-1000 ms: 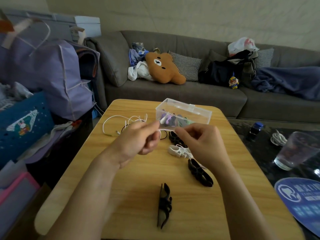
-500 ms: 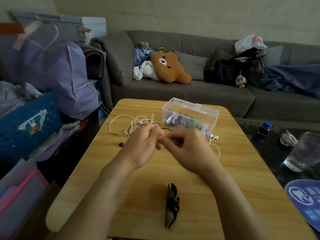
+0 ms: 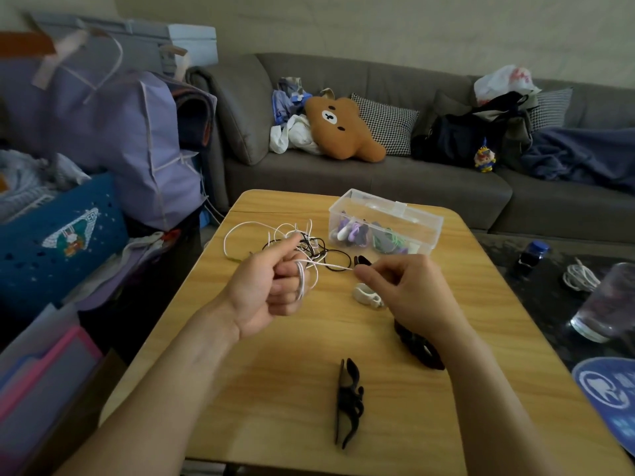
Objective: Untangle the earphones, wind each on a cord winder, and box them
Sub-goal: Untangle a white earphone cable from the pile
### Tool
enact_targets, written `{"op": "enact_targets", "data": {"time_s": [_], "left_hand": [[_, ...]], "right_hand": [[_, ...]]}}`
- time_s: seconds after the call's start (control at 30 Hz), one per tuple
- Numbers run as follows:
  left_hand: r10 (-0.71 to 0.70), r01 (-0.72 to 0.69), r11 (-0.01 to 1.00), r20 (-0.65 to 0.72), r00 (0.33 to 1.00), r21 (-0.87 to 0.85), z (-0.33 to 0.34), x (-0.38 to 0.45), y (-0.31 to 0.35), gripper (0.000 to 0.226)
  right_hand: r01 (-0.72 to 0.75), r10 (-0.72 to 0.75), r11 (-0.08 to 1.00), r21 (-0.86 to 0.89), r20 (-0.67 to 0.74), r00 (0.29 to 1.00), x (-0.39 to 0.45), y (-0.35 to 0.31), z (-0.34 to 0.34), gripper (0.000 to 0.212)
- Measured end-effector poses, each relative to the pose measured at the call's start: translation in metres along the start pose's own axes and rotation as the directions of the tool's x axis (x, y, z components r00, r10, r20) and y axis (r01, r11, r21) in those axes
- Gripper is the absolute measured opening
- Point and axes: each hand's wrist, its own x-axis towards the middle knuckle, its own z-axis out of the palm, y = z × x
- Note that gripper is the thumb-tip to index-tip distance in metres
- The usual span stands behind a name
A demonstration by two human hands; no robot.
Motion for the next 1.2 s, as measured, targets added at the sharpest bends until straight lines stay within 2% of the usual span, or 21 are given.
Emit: {"op": "enact_targets", "data": {"time_s": [0.07,0.1,0.2,0.3,0.4,0.57,0.67,0.77,0.87,0.93,1.0,1.1,1.2], "left_hand": [[-0.038,0.04,0.999,0.107,0.994,-0.021,-0.006,-0.003,0.005,0.049],[-0.067,0.062,0.997,0.152,0.986,0.033,-0.009,-0.005,0.006,0.049],[-0.174,0.067,0.917,0.241,0.955,0.394,-0.007,-0.007,0.003,0.053],[-0.227,0.086,0.81,0.176,0.958,0.579,0.005,-0.007,-0.003,0.056],[-0.231,0.124,0.812,0.118,0.966,0.57,0.016,-0.008,-0.004,0.051],[-0.159,0.181,0.825,-0.088,0.983,0.536,0.012,0.003,-0.01,0.051],[-0.181,0.203,0.83,-0.094,0.979,0.519,0.013,0.004,-0.012,0.044],[-0.186,0.194,0.884,-0.06,0.981,0.426,0.014,0.004,-0.011,0.043],[-0.161,0.158,0.98,0.017,0.987,0.123,0.011,0.002,-0.007,0.042],[-0.117,0.122,0.99,0.077,0.99,-0.066,0.007,0.002,-0.003,0.038],[-0.068,0.093,0.978,0.133,0.989,-0.186,0.005,0.003,-0.001,0.034],[0.036,0.011,0.948,0.142,0.989,-0.318,0.012,0.004,-0.003,0.02],[0.088,-0.074,0.958,0.037,0.995,-0.278,0.018,0.007,-0.006,0.041]], "right_hand": [[-0.033,0.034,0.995,0.096,-0.004,0.999,0.001,0.002,-0.007,0.026],[-0.046,0.048,0.99,0.134,-0.015,0.999,0.001,0.002,-0.01,0.027],[-0.048,0.067,0.988,0.15,-0.12,0.991,0.001,0.003,-0.017,0.026],[-0.03,0.077,0.983,0.183,-0.253,0.964,0.001,0.0,-0.02,0.026],[-0.003,0.076,0.979,0.202,-0.356,0.931,0.001,-0.002,-0.023,0.024],[-0.011,0.097,0.972,0.236,-0.356,0.93,-0.001,-0.002,-0.024,0.025],[-0.002,0.119,0.946,0.326,-0.34,0.933,-0.001,-0.005,-0.026,0.023],[-0.022,0.151,0.935,0.355,-0.34,0.928,0.001,-0.005,-0.027,0.023],[-0.137,0.194,0.96,0.244,-0.225,0.955,0.003,0.001,-0.029,0.032],[-0.21,0.219,0.971,0.113,-0.077,0.973,0.002,0.004,-0.029,0.032],[-0.229,0.229,0.973,-0.01,0.078,0.97,0.001,0.004,-0.027,0.029],[-0.17,0.204,0.973,-0.158,0.236,0.95,0.0,-0.002,-0.015,0.03],[-0.008,0.091,0.976,-0.218,0.372,0.924,-0.004,-0.014,0.002,0.028]]}}
